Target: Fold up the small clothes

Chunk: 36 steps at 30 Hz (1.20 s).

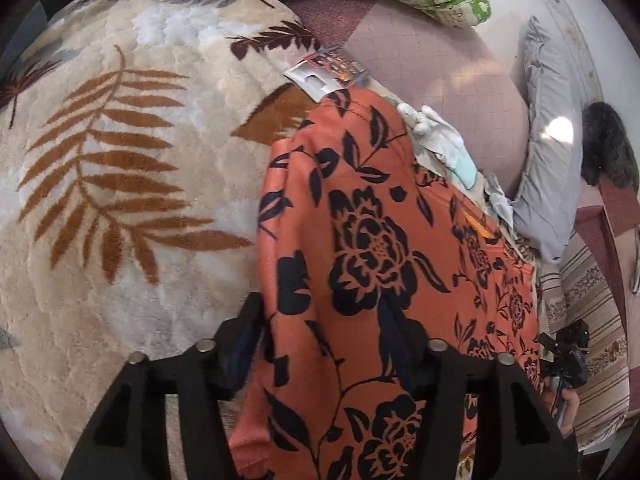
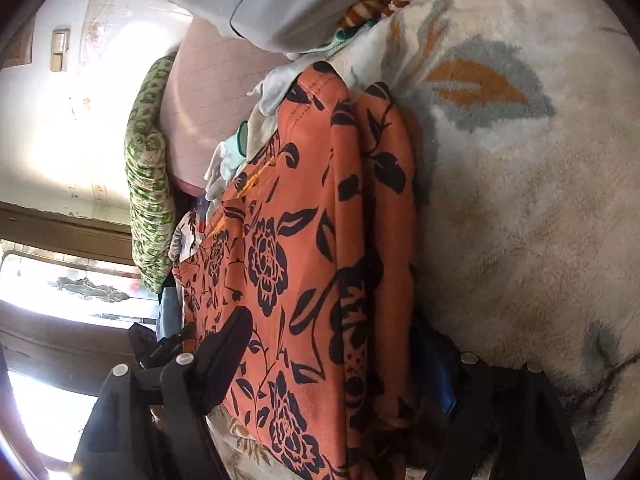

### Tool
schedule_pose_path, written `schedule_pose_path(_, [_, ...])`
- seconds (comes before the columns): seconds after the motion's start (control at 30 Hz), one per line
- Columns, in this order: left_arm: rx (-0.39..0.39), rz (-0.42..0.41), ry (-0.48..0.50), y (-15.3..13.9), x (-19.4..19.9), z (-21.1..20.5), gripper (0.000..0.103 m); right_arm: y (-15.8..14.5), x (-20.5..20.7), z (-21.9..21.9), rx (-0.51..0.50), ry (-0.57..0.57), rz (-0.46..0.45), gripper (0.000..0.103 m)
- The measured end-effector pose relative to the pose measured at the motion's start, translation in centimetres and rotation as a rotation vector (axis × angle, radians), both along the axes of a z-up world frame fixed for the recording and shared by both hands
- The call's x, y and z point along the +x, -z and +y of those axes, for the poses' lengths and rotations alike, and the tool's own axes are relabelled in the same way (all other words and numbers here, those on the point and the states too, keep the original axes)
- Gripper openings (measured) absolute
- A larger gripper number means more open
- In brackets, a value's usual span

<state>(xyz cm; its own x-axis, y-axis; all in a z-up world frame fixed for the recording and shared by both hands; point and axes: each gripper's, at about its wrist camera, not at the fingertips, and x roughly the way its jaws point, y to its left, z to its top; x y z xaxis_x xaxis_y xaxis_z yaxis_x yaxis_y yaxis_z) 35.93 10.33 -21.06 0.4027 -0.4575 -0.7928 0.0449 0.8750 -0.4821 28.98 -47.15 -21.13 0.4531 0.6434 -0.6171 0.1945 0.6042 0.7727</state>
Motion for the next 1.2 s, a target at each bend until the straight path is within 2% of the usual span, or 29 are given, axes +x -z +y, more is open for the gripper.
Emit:
schedule_pose_path(0.03, [0.037, -0.001, -0.011, -0.1, 0.0, -0.5, 0.05, -0.1, 0.1, 0.1, -0.018, -0.009, 0.003, 0.066])
schedule_pose_path(0.07, [0.092, 0.001, -0.02, -0.1, 0.0, -0.7, 0.013, 0.0, 0.2, 0.1, -0.027, -0.019, 0.016, 0.04])
schedule_pose_path(0.1, [0.08, 0.013, -0.02, -0.1, 0.1, -0.6, 0.014, 0.2, 0.3, 0.2, -0.039, -0.016, 0.045, 0.028])
schedule_pose_path(0.17, [0.056, 0.039, -0.045, -0.2, 0.2, -0.1, 0.013, -0.1, 0.1, 0.3, -0.077, -0.023, 0.055, 0.023])
schedule_pose_path(0.27, [0.081, 0.032, -0.041, -1.6, -0.1, -0.2, 0.012, -1.8, 0.2, 1.1, -0.101, -0.035, 0.047, 0.019])
schedule_pose_path(0.43, [0.099, -0.048, -0.015, -7.5, -2.5, -0.8, 0.012, -7.4, -0.6, 2.2, -0.114, -0.069, -0.022, 0.016])
schedule_pose_path(0.53, [0.135, -0.087, -0.006, -10.8, -5.6, -1.1, 0.012, -10.3, -2.5, 2.5, -0.123, -0.083, -0.038, 0.014])
schedule_pose_path(0.57, [0.135, -0.095, -0.008, -11.7, -6.9, -0.9, 0.012, -11.2, -3.5, 2.4, -0.119, -0.08, -0.048, 0.012])
schedule_pose_path(0.6, [0.134, -0.104, -0.008, -12.5, -8.4, -0.7, 0.012, -12.0, -4.8, 2.2, -0.114, -0.072, -0.06, 0.005])
schedule_pose_path(0.67, [0.155, -0.11, 0.013, -13.0, -11.0, -0.6, 0.012, -13.1, -7.6, 1.8, -0.117, -0.07, -0.071, 0.005])
schedule_pose_path(0.77, [0.167, -0.062, -0.007, -10.5, -13.2, 0.8, 0.013, -12.3, -11.2, 2.3, -0.117, -0.117, -0.056, 0.007])
schedule_pose_path(0.83, [0.152, -0.005, -0.043, -7.8, -13.0, 2.1, 0.013, -10.5, -12.8, 1.9, -0.079, -0.07, -0.043, 0.019])
schedule_pose_path(0.9, [0.147, 0.026, -0.083, -5.9, -12.3, 3.2, 0.013, -8.9, -12.7, 1.7, -0.089, -0.02, -0.044, 0.068])
schedule_pose_path(0.97, [0.146, 0.028, -0.102, -5.1, -11.6, 3.7, 0.014, -7.9, -11.6, 1.1, -0.132, 0.045, -0.047, 0.07])
schedule_pose_path(1.03, [0.148, 0.044, -0.111, -4.6, -10.8, 3.9, 0.014, -7.1, -9.6, 0.9, -0.101, 0.055, -0.067, 0.07])
schedule_pose_path(1.2, [0.176, 0.057, -0.097, -3.7, -8.3, 3.8, 0.014, -3.6, -2.3, 2.5, -0.163, -0.053, 0.013, 0.07])
